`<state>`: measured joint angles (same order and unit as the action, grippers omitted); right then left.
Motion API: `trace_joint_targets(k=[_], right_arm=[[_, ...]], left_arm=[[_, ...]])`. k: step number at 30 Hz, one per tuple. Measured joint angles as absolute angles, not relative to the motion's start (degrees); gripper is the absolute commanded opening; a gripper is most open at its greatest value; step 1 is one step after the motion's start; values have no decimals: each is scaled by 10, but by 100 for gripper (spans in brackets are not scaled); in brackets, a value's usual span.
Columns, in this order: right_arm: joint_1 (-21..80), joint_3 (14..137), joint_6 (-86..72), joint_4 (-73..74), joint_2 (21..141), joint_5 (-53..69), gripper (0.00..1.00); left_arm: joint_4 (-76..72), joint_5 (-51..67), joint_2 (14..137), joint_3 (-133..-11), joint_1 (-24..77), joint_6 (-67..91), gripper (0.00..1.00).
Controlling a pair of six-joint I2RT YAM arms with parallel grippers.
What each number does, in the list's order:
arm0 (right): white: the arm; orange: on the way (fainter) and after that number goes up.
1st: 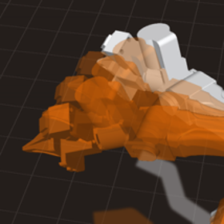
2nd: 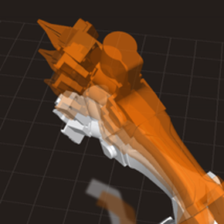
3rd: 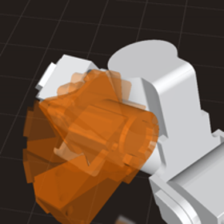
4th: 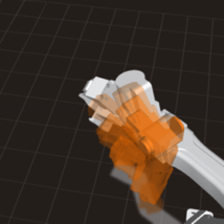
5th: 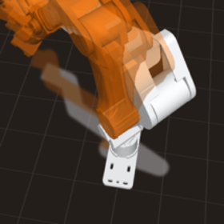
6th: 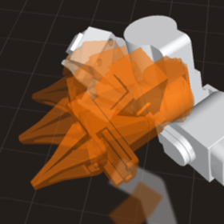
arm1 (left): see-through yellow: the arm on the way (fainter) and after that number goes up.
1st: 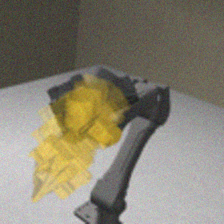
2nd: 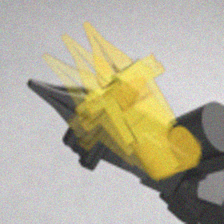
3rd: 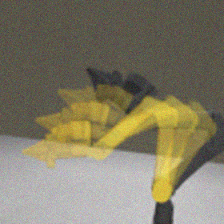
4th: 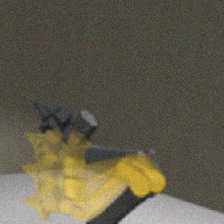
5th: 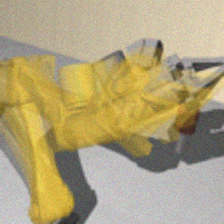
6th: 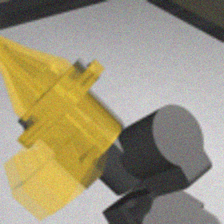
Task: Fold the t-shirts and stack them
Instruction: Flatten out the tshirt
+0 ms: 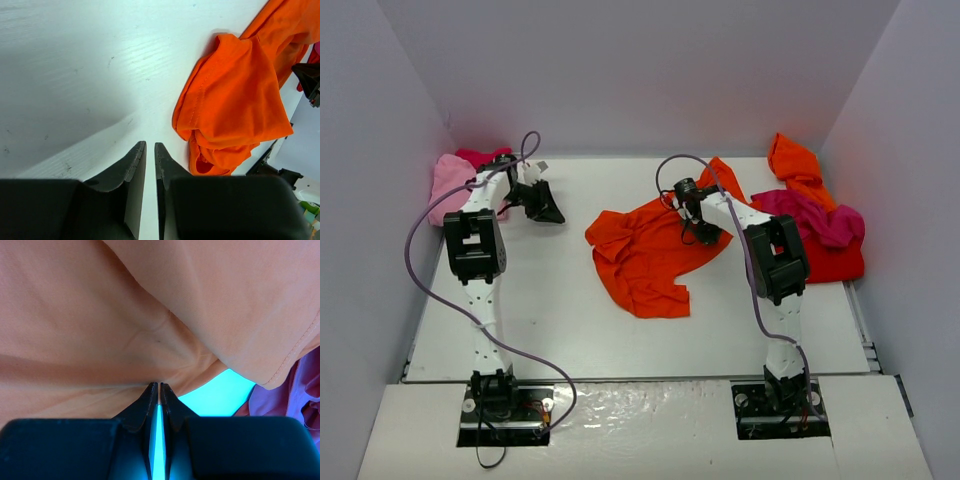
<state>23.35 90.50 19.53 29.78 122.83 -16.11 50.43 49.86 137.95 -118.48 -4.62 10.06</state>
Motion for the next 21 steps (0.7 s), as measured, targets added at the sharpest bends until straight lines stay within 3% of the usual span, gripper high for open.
trace_joint_targets(k=[8, 21], right_arm=[[234, 904, 195, 297, 1228, -163, 4], [241, 904, 196, 297, 1228, -171, 4]], left_arm=[[508, 499, 1358, -1126, -25, 78, 25], [500, 494, 1338, -1087, 23, 76, 30]])
